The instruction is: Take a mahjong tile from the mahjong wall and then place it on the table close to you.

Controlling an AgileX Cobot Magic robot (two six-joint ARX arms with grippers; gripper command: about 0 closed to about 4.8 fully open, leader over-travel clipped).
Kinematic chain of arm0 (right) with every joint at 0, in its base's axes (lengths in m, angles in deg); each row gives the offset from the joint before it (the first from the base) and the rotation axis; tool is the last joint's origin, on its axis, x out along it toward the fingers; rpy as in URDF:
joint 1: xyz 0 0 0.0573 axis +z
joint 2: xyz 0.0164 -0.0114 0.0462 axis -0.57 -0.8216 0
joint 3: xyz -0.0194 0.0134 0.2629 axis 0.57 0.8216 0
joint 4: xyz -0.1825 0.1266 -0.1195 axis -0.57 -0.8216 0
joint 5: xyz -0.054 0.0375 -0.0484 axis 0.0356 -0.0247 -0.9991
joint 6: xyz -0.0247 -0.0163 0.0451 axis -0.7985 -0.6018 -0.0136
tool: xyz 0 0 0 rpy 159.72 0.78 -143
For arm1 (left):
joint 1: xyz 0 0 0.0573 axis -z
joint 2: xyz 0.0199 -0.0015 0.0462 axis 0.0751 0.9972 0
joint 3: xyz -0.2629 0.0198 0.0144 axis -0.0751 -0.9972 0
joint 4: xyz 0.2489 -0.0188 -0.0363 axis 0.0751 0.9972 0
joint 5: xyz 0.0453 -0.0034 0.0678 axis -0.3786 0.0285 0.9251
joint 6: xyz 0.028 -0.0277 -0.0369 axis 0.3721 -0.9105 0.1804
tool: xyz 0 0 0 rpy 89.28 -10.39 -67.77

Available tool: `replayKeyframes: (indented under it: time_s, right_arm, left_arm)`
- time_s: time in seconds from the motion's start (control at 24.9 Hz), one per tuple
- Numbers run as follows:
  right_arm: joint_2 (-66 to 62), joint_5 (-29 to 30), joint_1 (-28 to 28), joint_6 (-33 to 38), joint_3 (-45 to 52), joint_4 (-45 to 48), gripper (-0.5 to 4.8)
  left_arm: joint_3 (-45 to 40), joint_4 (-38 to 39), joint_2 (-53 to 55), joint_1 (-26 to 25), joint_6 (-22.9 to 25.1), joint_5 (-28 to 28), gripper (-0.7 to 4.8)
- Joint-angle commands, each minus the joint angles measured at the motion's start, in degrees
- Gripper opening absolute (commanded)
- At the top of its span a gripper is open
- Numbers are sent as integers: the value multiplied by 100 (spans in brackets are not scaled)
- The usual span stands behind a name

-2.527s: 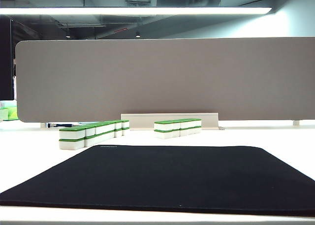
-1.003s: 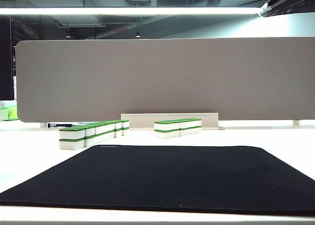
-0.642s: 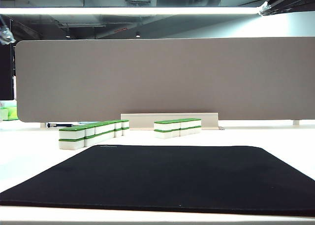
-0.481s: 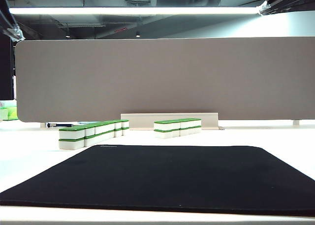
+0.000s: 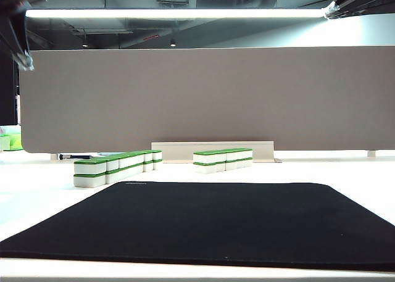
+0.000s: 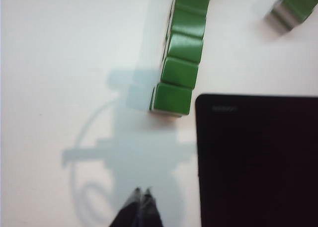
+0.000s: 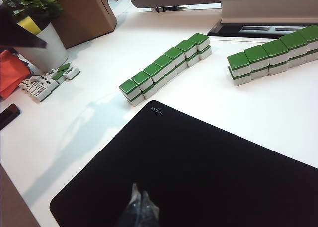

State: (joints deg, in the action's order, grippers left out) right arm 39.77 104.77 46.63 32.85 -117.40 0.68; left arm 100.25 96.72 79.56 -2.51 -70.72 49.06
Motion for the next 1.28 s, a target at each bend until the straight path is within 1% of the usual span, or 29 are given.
replayKeyframes:
  time_s: [0.04, 0.12, 0.28, 0.4, 0.48, 0.68, 0.72, 0.76, 0.8, 0.92, 1.12, 1.2, 1.28]
  right_arm:
    - [7, 31, 4, 9, -28, 94, -1]
    - [7, 26, 2, 11, -28, 94, -1]
    - [7, 24, 4, 11, -28, 94, -1]
    - [7, 13, 4, 9, -28, 96, -1]
    - [7, 13, 2, 9, -28, 98, -1]
    - [7, 13, 4, 9, -28, 101, -1]
    - [7, 13, 4, 9, -28, 98, -1]
    - [7, 13, 4, 9, -28, 98, -1]
    - [7, 13, 4, 9, -28, 101, -1]
    - [4, 11, 4, 9, -28, 107, -1]
    - [7, 11, 4, 11, -28, 116, -1]
    - [4, 11, 4, 9, -28, 116, -1]
    - [4, 11, 4, 9, -28, 118, -1]
  left_arm:
    - [439, 286, 472, 326, 251, 501, 1]
    - [780, 284, 857, 529, 260, 616, 35]
    - [1080, 286, 1228, 660, 262, 645, 36]
    - [1329, 293, 1574, 688, 262, 645, 105]
    - [1499, 339, 1768, 697, 262, 645, 127]
    - [1869, 452, 2273, 697, 264, 664, 130]
    - [1893, 470, 2393, 699, 289, 748, 132]
    - [1893, 492, 2465, 699, 302, 828, 150]
    - [1893, 549, 2586, 706, 302, 907, 207]
    - [1891, 627, 2824, 721, 299, 916, 297]
    - [1884, 415, 3045, 883, 334, 1113, 301]
    - [1884, 343, 3073, 1016, 555, 1154, 311]
    - [1884, 304, 3106, 1128, 610, 1252, 314]
